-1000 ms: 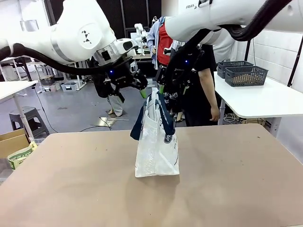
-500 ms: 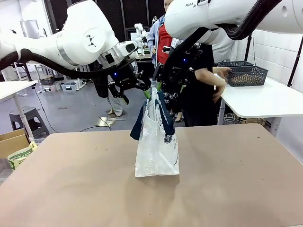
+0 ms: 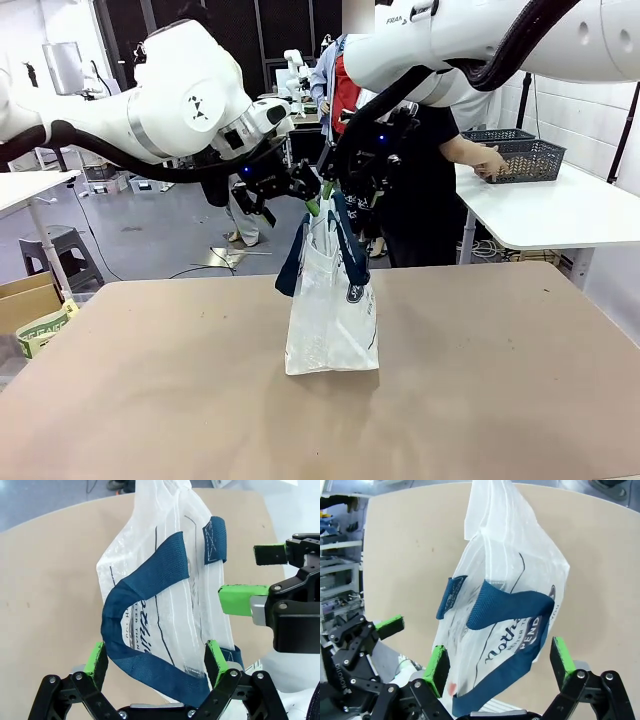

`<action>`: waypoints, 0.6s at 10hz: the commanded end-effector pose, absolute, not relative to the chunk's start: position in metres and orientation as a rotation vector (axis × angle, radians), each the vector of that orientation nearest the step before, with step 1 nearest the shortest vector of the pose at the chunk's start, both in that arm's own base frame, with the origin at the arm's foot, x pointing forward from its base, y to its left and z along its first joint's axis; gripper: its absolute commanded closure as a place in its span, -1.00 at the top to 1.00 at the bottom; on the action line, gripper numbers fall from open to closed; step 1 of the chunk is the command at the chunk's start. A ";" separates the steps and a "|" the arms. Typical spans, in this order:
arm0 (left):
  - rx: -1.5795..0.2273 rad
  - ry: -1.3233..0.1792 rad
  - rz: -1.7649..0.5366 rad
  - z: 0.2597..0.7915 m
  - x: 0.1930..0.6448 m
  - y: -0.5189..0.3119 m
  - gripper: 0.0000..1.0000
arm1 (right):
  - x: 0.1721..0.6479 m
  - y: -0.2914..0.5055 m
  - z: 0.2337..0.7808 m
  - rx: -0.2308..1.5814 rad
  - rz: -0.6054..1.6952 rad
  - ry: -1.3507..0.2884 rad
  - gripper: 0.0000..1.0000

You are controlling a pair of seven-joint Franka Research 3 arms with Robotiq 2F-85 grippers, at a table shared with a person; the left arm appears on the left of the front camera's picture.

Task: Transfer purchased items from the store into the shopping bag.
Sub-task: Open the Reusable shopping bag in the center of the table.

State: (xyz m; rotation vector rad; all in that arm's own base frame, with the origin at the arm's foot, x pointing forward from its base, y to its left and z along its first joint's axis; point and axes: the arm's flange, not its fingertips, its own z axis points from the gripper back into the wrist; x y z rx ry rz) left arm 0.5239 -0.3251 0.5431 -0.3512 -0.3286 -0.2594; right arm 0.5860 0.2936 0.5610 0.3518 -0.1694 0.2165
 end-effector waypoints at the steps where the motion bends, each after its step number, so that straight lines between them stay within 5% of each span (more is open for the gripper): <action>1: -0.403 -0.331 -0.275 0.535 0.517 -0.314 1.00 | 0.590 0.303 0.563 0.378 0.196 -0.159 1.00; 6: -0.411 -0.329 -0.252 0.527 0.520 -0.307 1.00 | 0.591 0.315 0.546 0.304 0.196 -0.067 1.00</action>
